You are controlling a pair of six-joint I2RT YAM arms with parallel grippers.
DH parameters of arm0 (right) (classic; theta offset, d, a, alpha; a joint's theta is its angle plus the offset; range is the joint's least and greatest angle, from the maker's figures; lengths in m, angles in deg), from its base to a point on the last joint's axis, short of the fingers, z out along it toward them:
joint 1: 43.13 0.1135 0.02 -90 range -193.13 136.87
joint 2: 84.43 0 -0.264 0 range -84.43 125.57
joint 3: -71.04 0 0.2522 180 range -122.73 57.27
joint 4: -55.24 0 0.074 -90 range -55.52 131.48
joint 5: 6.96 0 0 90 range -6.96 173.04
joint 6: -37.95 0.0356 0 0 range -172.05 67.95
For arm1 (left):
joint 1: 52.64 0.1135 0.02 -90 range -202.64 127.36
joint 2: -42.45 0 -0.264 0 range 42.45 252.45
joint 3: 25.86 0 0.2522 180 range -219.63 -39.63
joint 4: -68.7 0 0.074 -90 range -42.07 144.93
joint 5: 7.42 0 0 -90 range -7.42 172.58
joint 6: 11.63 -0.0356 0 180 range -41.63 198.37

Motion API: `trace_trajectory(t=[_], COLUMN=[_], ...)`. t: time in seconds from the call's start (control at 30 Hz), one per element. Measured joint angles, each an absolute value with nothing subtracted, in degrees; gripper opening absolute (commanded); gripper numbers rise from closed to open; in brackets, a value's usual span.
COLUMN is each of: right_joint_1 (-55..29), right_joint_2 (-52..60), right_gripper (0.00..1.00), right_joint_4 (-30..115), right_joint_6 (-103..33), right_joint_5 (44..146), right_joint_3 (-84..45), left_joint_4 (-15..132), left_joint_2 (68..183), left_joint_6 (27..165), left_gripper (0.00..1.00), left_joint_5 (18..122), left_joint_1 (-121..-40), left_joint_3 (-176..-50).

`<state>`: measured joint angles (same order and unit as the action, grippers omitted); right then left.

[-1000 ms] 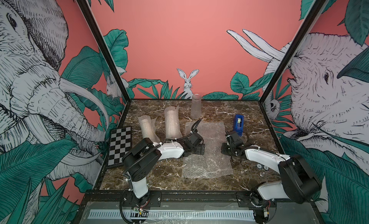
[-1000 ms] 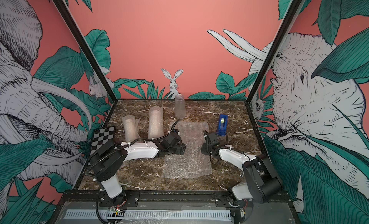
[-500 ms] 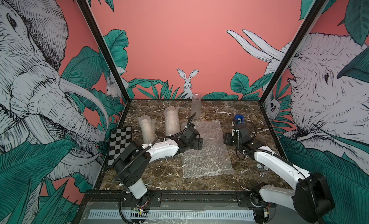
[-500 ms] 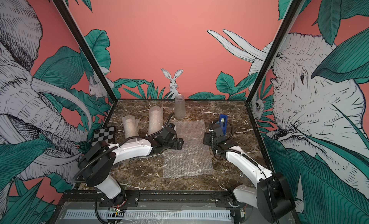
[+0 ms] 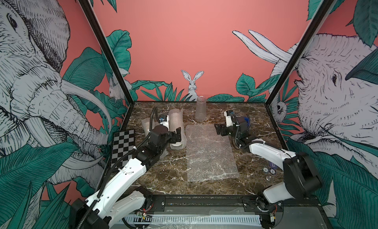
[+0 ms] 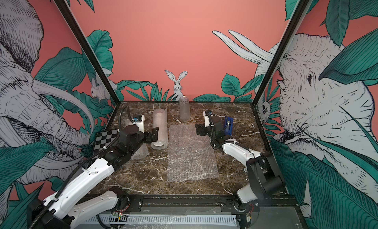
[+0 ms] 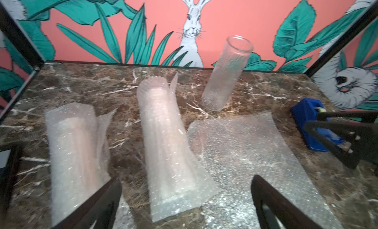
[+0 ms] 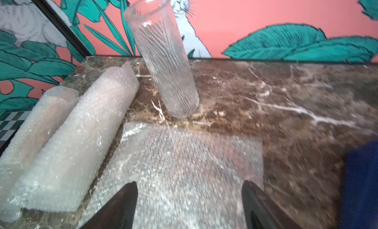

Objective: Wrap vases in bubble wrap
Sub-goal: Pick up the vase from the center of the board.

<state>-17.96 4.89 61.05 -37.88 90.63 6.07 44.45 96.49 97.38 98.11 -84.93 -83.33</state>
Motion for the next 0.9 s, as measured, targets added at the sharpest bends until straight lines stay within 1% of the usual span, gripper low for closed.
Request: trace_trajectory(t=[0.13,0.2,0.27,0.37,0.47,0.63,0.9], right_joint_1=[-18.0,-18.0,-18.0,-18.0,-18.0,-18.0,-18.0], right_joint_2=[15.8,21.3,26.1,32.6,36.5,40.9,46.9], right_gripper=[0.86,0.86,0.86,0.86,0.86,0.86,0.85], right_joint_4=[74.1,80.8,84.2,86.4,87.8,88.1,88.3], right_joint_6=[-41.0,-41.8,-42.2,-42.5,-42.7,-43.8,-44.5], right_joint_5=[95.9,98.0,99.5,101.6,102.6,103.4,103.3], right_joint_3=[2.1,0.2,-2.6,-9.0,-14.1,-21.6,-29.5], left_joint_4=[42.8,42.6,42.6,42.8,43.9,46.1,49.6], left_joint_2=[95.8,95.7,95.5,95.4,95.4,96.4,99.2], left_joint_6=[95.6,94.8,94.3,93.6,93.1,92.6,92.3], left_gripper=[0.99,0.99,0.99,0.99,0.99,0.99,0.99], left_joint_5=[99.9,100.8,101.3,101.9,102.3,102.8,103.3], left_joint_1=[-84.3,-84.3,-84.3,-84.1,-83.9,-83.4,-83.0], left_joint_3=[-80.7,-79.6,-78.6,-77.6,-77.2,-76.4,-74.5])
